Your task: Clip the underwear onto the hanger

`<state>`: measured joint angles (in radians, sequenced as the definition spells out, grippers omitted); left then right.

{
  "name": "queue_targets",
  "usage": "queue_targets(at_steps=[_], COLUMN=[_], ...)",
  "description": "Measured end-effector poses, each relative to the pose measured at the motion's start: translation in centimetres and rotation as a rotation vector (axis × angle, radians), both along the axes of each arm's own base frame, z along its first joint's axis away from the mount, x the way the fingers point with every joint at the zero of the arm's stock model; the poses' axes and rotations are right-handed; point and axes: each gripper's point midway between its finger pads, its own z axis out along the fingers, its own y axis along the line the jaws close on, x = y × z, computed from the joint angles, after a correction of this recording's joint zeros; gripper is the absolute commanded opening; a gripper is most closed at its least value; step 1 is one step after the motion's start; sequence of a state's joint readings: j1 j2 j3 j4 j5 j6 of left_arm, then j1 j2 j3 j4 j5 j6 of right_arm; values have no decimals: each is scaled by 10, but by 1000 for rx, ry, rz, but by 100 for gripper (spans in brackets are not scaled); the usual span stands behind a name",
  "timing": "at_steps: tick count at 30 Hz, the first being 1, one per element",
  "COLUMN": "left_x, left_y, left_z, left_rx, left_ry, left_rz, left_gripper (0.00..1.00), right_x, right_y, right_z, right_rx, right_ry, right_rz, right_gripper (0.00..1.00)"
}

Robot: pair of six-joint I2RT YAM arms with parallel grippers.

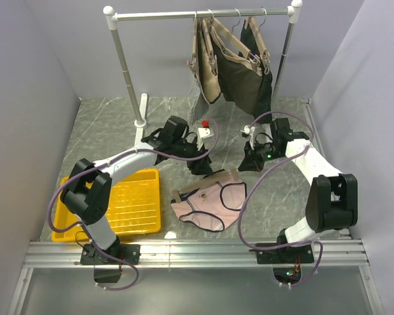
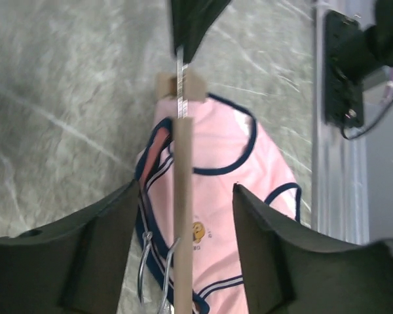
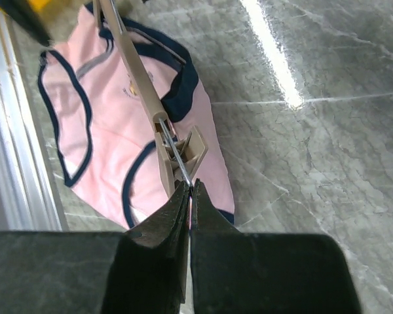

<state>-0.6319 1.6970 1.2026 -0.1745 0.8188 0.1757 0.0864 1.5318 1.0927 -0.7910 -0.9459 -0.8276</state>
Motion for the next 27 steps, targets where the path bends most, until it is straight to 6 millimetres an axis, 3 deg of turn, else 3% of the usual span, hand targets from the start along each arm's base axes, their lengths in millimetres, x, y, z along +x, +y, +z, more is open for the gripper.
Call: queue_targets(at_steps=[5, 10, 17, 21, 27], left_x=[-2, 3, 0, -2, -8], left_y=[-9, -33, -50, -53, -59], left_z=[24, 46, 29, 20, 23], left_rx=[-45, -87, -83, -71, -73], left_ry=[-36, -84, -16, 16, 23], left_rz=[-71, -121, -187, -198, -216], left_gripper=[68, 69, 74, 73, 70], right_x=[1, 4, -3, -6, -6], right_y=[7, 10, 12, 15, 16], right_z=[4, 20, 38, 36, 35], right_rx=[-26, -33, -55, -62, -65], right_ry=[-77, -182, -325, -341, -349], right_rz=[35, 55, 92, 114, 124], right_gripper=[0, 0, 0, 0, 0])
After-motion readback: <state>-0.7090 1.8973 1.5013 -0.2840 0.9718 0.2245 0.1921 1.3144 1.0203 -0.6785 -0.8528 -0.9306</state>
